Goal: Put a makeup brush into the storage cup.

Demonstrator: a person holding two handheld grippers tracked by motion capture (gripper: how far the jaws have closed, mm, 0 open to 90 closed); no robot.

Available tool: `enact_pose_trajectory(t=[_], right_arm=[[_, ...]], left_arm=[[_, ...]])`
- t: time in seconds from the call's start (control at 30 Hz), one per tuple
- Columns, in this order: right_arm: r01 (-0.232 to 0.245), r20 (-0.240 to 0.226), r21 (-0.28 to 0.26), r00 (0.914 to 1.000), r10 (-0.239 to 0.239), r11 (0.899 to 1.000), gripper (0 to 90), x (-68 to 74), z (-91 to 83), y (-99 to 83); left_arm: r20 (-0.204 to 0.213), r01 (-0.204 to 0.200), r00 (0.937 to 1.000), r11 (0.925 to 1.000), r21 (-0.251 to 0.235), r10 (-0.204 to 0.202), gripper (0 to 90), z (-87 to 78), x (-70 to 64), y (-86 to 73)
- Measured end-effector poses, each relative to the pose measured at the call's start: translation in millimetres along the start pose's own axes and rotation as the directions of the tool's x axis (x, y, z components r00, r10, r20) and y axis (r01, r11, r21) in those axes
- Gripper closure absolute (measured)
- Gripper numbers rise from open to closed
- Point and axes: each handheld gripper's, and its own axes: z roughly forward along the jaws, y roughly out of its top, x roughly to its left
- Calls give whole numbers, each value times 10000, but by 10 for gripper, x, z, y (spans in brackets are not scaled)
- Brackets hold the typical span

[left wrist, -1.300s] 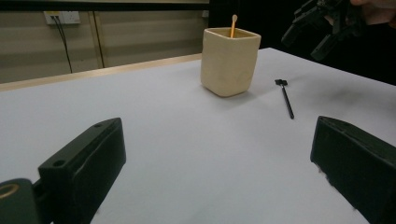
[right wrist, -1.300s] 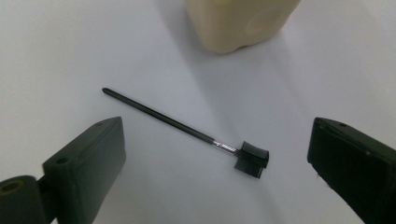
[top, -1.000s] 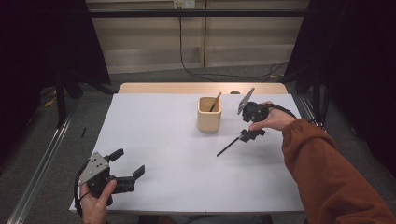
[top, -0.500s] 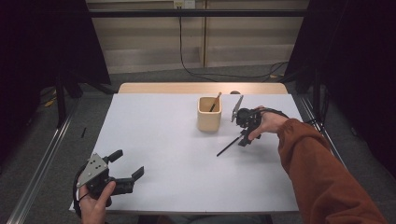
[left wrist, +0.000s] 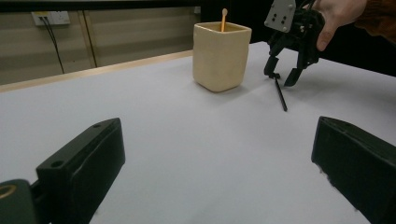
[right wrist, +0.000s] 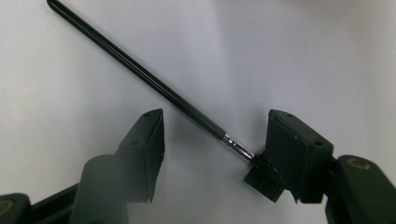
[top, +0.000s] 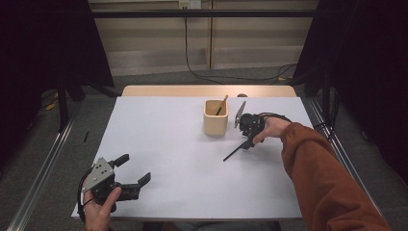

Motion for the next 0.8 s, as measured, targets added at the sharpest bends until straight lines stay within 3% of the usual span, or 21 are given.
enact_pose_trajectory(t=[0.27, 0.37, 0.63, 0.8], right_arm=[[169, -101, 112, 9998, -168, 9998, 431, 27, 59, 39], [124, -310, 205, 9995, -117, 9997, 514, 27, 53, 42], [83, -459, 558, 9989, -58, 9984, 636, 13, 31, 33], [190, -442, 686, 9989, -159, 9975, 620, -14, 18, -60]], left_arm=[[70, -30, 10000, 10000, 34, 29, 27, 3, 1, -4], [136, -51, 9999, 10000, 67, 50, 27, 6, 0, -5], [183, -132, 9997, 9999, 82, 131, 27, 8, -8, -6], [173, -111, 9998, 9999, 96, 109, 27, 18, -5, -4]])
